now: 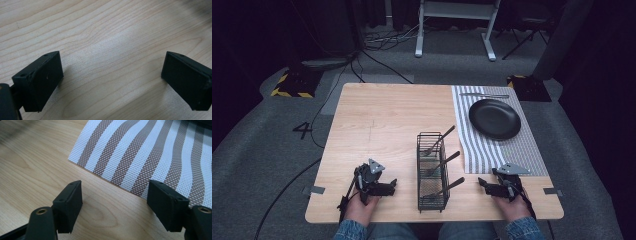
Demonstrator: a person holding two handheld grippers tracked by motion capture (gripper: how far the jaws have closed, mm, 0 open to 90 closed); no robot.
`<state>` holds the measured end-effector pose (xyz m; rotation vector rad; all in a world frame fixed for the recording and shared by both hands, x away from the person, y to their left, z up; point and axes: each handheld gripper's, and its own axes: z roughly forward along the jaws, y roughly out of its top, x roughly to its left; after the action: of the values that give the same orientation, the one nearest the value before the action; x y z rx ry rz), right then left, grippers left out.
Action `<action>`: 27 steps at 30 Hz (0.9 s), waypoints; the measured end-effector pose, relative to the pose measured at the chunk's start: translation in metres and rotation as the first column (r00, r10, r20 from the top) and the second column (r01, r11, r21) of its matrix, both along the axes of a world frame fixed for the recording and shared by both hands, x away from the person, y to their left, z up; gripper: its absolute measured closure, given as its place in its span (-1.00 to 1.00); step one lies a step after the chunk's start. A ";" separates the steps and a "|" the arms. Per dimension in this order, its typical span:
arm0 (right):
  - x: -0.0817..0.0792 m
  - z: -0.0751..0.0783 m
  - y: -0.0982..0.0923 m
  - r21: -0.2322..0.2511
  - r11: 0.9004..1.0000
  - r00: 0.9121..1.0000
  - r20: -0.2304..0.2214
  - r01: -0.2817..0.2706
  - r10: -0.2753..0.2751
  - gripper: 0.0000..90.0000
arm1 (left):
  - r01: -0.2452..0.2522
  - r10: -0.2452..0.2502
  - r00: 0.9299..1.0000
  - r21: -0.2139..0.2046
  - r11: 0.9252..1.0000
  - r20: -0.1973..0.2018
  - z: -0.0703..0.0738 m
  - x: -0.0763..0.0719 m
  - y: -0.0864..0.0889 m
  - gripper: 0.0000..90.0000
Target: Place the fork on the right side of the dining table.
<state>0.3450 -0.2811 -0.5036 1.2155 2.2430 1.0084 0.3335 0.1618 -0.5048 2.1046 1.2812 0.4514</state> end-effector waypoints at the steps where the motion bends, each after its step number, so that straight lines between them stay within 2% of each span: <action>1: 0.000 0.000 0.000 0.000 1.000 1.000 0.000 0.000 0.000 -0.36 | 0.000 0.000 1.000 0.000 1.000 0.000 0.000 0.000 0.000 -0.92; 21: -0.001 0.000 -0.001 0.004 1.000 1.000 0.004 0.013 -0.013 -0.29 | -0.003 0.003 1.000 0.000 1.000 -0.001 0.000 0.002 -0.001 -0.92; 27: -0.001 0.000 -0.001 0.004 1.000 1.000 0.004 0.013 -0.013 -0.28 | 0.073 -0.073 0.997 0.002 0.997 -0.002 0.000 0.005 0.003 -0.91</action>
<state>0.3436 -0.2821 -0.5034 1.2265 2.2280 1.0105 0.3386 0.1649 -0.5046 2.1463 1.2008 0.4200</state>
